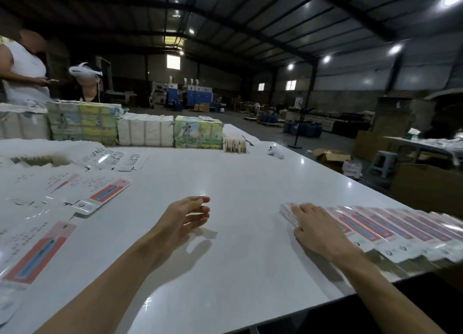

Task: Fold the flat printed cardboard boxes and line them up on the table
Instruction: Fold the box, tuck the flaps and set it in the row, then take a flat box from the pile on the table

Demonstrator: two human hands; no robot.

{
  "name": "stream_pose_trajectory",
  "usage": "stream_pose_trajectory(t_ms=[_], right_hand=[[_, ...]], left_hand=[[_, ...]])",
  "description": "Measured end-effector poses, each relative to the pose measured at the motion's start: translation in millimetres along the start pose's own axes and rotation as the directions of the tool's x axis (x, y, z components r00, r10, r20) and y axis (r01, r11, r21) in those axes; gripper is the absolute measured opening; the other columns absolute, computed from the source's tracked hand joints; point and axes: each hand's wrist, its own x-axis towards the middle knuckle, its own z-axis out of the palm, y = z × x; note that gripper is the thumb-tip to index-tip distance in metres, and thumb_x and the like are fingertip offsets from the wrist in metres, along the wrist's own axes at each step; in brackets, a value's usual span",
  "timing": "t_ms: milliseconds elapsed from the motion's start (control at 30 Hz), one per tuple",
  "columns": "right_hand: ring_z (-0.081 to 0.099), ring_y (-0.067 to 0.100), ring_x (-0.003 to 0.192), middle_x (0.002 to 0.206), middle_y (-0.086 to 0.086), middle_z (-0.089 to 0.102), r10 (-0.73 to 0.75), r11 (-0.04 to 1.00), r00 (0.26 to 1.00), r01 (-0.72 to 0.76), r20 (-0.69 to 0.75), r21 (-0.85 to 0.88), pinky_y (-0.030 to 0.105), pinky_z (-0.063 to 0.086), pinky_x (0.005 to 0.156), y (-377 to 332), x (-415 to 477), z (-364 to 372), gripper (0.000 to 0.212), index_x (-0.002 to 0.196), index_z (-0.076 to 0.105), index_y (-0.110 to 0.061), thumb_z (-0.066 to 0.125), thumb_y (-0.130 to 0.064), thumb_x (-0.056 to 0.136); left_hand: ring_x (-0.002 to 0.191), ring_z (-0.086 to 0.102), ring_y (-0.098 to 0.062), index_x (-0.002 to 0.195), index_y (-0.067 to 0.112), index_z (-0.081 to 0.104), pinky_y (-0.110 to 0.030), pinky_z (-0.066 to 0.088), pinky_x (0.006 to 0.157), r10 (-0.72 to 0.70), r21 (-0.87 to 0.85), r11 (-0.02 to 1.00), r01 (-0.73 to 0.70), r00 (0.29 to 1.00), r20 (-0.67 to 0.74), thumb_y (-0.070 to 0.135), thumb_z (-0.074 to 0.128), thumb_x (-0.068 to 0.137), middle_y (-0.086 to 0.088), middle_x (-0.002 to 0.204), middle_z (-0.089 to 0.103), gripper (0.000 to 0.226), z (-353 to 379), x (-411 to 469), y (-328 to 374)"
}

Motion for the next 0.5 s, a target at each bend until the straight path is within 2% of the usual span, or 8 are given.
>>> stream_pose_trajectory(t_ms=[133,233,333,400,500], right_hand=[[0.030,0.022,0.152,0.163,0.001,0.033,0.001,1.000,0.997,-0.001,-0.080,-0.006,0.040,0.018,0.130,-10.6,-0.1,-4.1,0.051,0.158,0.030,-0.022,0.046,-0.029,0.110],[0.029,0.023,0.155,0.167,0.003,0.032,-0.118,0.993,0.985,0.119,-0.126,-0.005,0.040,0.020,0.130,-49.0,20.0,-8.8,0.053,0.160,0.032,-0.018,0.045,-0.035,0.111],[0.046,0.024,0.141,0.153,0.004,0.050,-0.251,0.964,0.946,0.264,-0.205,0.041,0.037,0.035,0.119,-105.3,45.9,-10.6,0.046,0.151,0.046,-0.016,0.049,-0.033,0.107],[0.056,0.024,0.125,0.137,0.004,0.061,-0.304,0.941,0.918,0.332,-0.253,0.073,0.037,0.047,0.108,-143.7,60.8,-10.2,0.038,0.139,0.056,-0.016,0.052,-0.032,0.105],[0.061,0.022,0.111,0.126,0.003,0.066,-0.322,0.909,0.901,0.380,-0.291,0.173,0.037,0.054,0.096,-192.1,76.3,-4.4,0.031,0.130,0.061,-0.016,0.054,-0.030,0.104]], left_hand=[[0.101,0.075,-0.023,0.115,0.016,0.080,-0.026,0.060,0.088,0.004,0.032,0.999,-0.003,1.000,-0.006,0.019,0.061,0.104,-0.012,0.107,0.075,0.022,0.1,-1.1,0.0],[0.097,0.074,-0.020,0.114,0.016,0.080,-0.026,0.059,0.088,0.012,0.067,0.998,-0.011,1.000,-0.009,0.014,0.059,0.103,-0.009,0.104,0.076,0.023,0.8,-5.4,1.6],[0.090,0.074,-0.018,0.121,0.017,0.074,-0.028,0.058,0.086,0.023,0.110,0.994,-0.016,0.998,-0.064,0.016,0.059,0.102,-0.007,0.099,0.077,0.024,4.8,-7.6,2.4],[0.083,0.074,-0.018,0.126,0.017,0.064,-0.025,0.058,0.075,0.024,0.101,0.995,-0.009,0.989,-0.145,0.019,0.059,0.104,-0.007,0.094,0.079,0.023,6.9,-5.8,4.0],[0.074,0.072,-0.016,0.126,0.018,0.057,-0.026,0.054,0.068,0.033,0.212,0.977,0.027,0.961,-0.273,0.021,0.056,0.106,-0.005,0.090,0.079,0.020,0.6,-1.8,13.9]])
